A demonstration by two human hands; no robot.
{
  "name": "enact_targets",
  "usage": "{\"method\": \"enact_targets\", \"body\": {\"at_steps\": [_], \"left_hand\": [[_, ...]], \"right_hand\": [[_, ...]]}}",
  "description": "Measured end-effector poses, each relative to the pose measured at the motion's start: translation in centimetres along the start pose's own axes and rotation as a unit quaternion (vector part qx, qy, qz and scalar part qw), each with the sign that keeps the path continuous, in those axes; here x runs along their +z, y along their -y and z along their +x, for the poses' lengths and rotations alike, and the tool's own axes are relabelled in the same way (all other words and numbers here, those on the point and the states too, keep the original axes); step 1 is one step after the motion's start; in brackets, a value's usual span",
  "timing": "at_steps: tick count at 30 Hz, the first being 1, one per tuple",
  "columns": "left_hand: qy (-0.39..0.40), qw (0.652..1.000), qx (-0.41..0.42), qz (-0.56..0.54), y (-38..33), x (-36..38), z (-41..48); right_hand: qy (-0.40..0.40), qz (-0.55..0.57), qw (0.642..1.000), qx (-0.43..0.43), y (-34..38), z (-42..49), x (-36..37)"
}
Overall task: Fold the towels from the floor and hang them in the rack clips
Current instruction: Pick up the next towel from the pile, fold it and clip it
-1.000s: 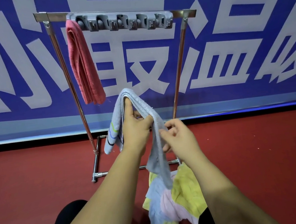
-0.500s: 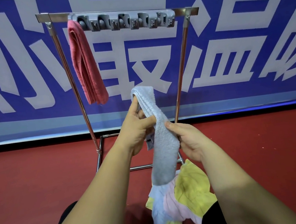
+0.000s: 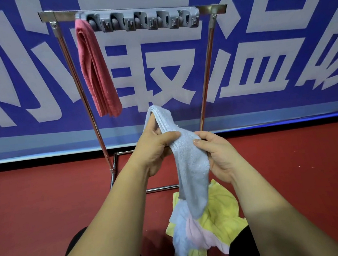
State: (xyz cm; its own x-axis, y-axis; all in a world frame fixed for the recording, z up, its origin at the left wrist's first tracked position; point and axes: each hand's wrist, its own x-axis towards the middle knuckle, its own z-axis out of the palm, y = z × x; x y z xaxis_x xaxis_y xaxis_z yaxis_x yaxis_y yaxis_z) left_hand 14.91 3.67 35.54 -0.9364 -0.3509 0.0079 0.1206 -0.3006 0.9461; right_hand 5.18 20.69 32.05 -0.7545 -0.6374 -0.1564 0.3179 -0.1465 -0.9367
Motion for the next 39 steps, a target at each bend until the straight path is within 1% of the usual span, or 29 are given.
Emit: {"method": "enact_targets", "body": {"at_steps": [3,5,7,8,9,10,12,14,16,18,21,24,26,29,32,34,37,38,39], "left_hand": [[0.011,1.0,0.015,-0.002,-0.1,0.0,0.0],[0.008,1.0,0.016,-0.015,-0.2,-0.1,-0.1],[0.007,0.998,0.013,-0.053,-0.3,-0.2,0.1],[-0.013,0.998,-0.005,-0.068,-0.2,-0.2,0.2],[-0.036,0.996,-0.043,-0.072,0.0,-0.2,0.2],[-0.037,0.993,-0.092,-0.068,0.1,0.1,-0.3],[-0.009,0.981,-0.192,-0.002,1.5,0.0,-0.9],[0.022,0.967,-0.248,0.052,3.1,0.0,-1.6],[0.02,0.959,-0.271,0.084,4.5,-0.1,-2.1],[0.009,0.96,-0.263,0.093,5.4,-0.3,-2.2],[0.02,0.963,-0.259,0.075,5.9,-0.6,-2.0],[0.006,0.966,-0.252,0.064,5.8,-0.1,-1.6],[-0.01,0.97,-0.242,0.029,5.5,0.3,-1.4],[-0.024,0.975,-0.219,-0.031,5.3,0.8,-0.9],[-0.06,0.98,-0.184,-0.051,5.4,1.2,-0.2],[-0.082,0.981,-0.168,-0.057,5.2,1.4,0.0],[-0.108,0.98,-0.151,-0.072,4.7,1.4,0.2],[-0.115,0.98,-0.144,-0.078,4.5,1.3,0.3],[-0.121,0.98,-0.132,-0.084,4.1,1.3,0.3]], "right_hand": [[0.022,-0.025,0.999,0.039,-0.5,-0.4,-0.1],[0.044,-0.048,0.997,0.048,-1.0,-0.6,-0.2],[0.048,-0.011,0.998,0.031,-1.2,-0.5,-0.3],[0.043,0.008,0.999,0.019,-1.1,-0.4,-0.2],[0.037,0.018,0.999,0.008,-0.8,-0.1,0.0],[0.027,0.017,0.999,0.002,-0.6,0.0,0.2],[-0.008,0.011,1.0,0.01,-0.6,0.5,0.3],[-0.053,0.004,0.998,0.037,-1.0,0.9,0.2],[-0.087,-0.01,0.994,0.068,-1.5,0.7,0.0],[-0.11,0.006,0.99,0.087,-1.9,0.5,-0.4],[-0.131,0.043,0.986,0.092,-1.8,0.5,-0.9],[-0.123,0.08,0.985,0.086,-1.5,0.8,-1.0],[-0.114,0.089,0.984,0.101,-1.4,0.6,-1.1],[-0.072,0.03,0.986,0.145,-1.3,-0.2,-1.5],[-0.025,-0.023,0.985,0.172,-1.3,-1.3,-1.6],[-0.018,-0.048,0.987,0.154,-1.2,-1.7,-1.5],[0.002,-0.058,0.992,0.114,-1.0,-1.5,-1.6],[0.016,-0.067,0.991,0.112,-1.1,-1.4,-1.6],[0.031,-0.099,0.988,0.116,-1.4,-1.3,-1.6]]}}
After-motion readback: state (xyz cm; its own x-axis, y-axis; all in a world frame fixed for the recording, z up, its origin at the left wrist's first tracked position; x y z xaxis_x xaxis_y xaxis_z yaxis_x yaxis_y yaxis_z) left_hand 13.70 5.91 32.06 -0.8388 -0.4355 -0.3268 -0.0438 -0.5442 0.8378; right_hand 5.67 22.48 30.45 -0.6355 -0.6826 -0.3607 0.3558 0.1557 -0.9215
